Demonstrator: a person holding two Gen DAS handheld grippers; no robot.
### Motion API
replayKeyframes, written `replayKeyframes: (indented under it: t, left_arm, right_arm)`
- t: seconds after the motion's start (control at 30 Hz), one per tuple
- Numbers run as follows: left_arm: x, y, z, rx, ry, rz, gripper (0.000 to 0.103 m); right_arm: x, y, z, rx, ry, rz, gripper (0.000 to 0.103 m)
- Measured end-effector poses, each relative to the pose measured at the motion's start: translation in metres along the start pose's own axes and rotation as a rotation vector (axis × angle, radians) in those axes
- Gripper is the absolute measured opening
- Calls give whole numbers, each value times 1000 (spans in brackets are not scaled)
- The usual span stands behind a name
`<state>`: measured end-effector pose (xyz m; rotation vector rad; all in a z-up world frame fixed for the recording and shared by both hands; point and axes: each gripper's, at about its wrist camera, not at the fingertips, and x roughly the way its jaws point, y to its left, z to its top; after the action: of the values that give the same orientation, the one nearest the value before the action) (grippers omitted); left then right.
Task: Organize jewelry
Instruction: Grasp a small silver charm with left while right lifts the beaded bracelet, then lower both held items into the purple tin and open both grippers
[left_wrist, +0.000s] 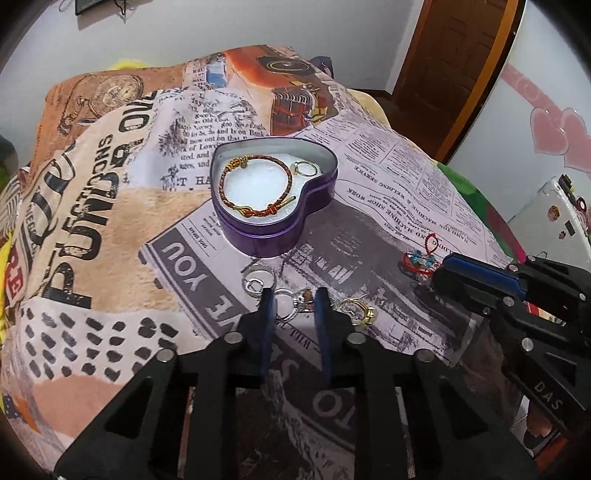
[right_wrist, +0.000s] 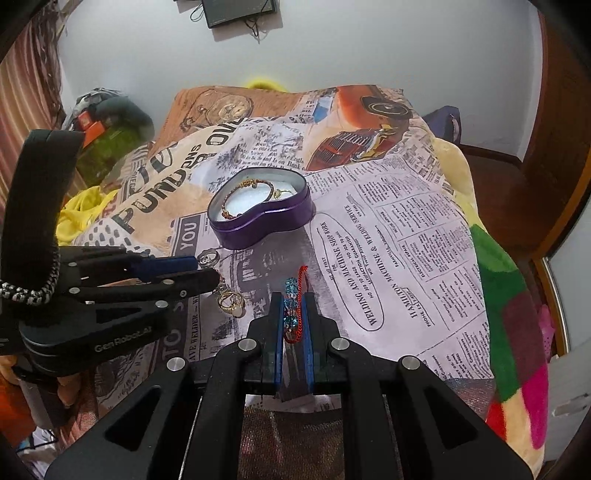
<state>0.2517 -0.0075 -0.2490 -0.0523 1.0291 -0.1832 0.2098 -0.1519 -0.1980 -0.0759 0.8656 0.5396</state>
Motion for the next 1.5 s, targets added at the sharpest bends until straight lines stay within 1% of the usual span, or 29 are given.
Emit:
replayKeyframes:
  t: [0.03,0.2,0.43,0.7,0.87,1.0,1.23,1.5]
  left_arm:
    - [1,0,0,-3,2,-6,12]
    - [-1,1,-1,-11,-11,-12,11]
    - [-21,1,-3,-15,-55,-6,11]
    - [-57,2,-1,11,-135,23,11]
    - [-77,6,6,1,-186,23,11]
    - [-86,11,12,-5,-218,43,11]
    - [-90,23,25,-25,-250,48,11]
    - [-83,32,39,-35,-265,47,11]
  right_arm:
    - [0,0,0,0,0,1,8]
    - [0,0,0,4,-1,5,8]
    - [-9,4,3,0,-16,-1,8]
    - [-25,10,15,-2,-62,-7,8]
    - [-32,15,24,-10,-93,-8,8]
    - [-35,20,33,-27,-119,-8,8]
    - [-34,25,50,-45,-156,1,8]
    - [-22,27,62,-57,-170,15,8]
